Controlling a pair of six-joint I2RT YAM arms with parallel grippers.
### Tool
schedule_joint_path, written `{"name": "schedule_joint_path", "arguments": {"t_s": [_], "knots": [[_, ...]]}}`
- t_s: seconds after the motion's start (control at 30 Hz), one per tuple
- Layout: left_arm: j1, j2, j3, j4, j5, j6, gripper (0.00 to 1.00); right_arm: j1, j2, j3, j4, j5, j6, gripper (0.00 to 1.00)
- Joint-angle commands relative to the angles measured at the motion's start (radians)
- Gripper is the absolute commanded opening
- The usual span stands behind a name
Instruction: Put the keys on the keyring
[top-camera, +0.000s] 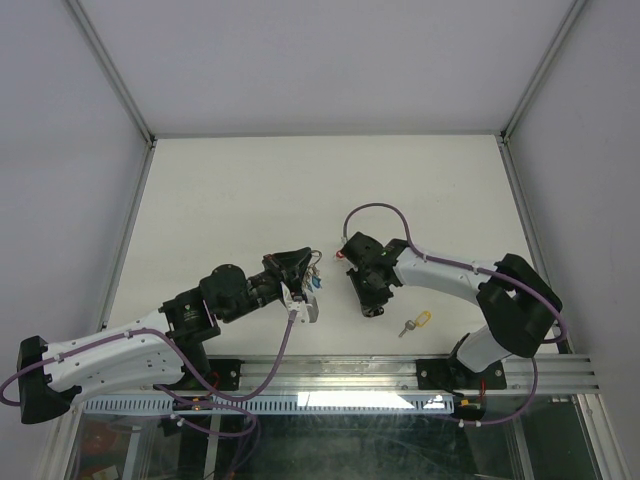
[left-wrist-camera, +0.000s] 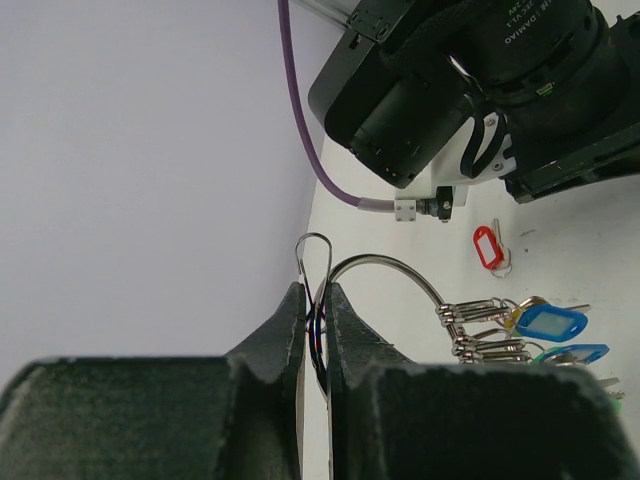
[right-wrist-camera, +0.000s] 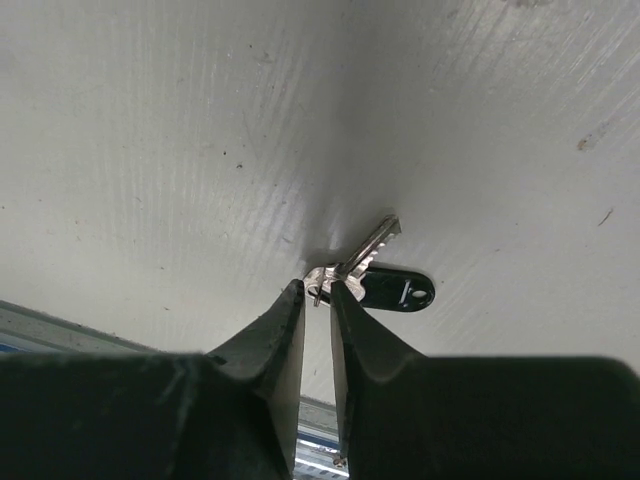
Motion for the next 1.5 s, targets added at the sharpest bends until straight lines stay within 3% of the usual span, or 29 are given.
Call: {"name": "schedule_joint_path", "arguments": {"t_s": [0.0,0.2,0.43,0.57,0.8,1.1,1.3,1.47], "knots": [[0.013,-0.001,0.024,0.041,0.027,0.004,0.0,0.002,0.003,0.001,0.043,0.012,-0.007,0.17],[0.013,0.0,0.023,0.043,0.028,0.005,0.0,0.002,-0.008,-0.002,0.051,0.023,-0.008,0.0],[0.013,-0.004,0.024,0.04,0.033,0.01,0.0,0.002,-0.142,0.032,0.025,0.049,-0.091,0.0],[0.013,-0.007,0.025,0.035,0.048,0.042,0.0,-0.002,-0.303,0.063,0.075,0.072,-0.222,0.0],[0.015,-0.009,0.026,0.045,0.129,0.152,0.0,-0.052,-0.514,0.066,0.195,-0.099,-0.509,0.0],[0.017,-0.003,0.048,0.035,0.204,0.233,0.0,-0.058,-0.677,0.082,0.254,-0.188,-0.795,0.0],[0.017,0.014,0.077,-0.011,0.246,0.323,0.0,-0.057,-0.735,0.135,0.175,-0.387,-1.007,0.0],[0.016,0.038,0.111,-0.046,0.259,0.391,0.0,-0.057,-0.756,0.165,0.138,-0.398,-1.138,0.0]]}}
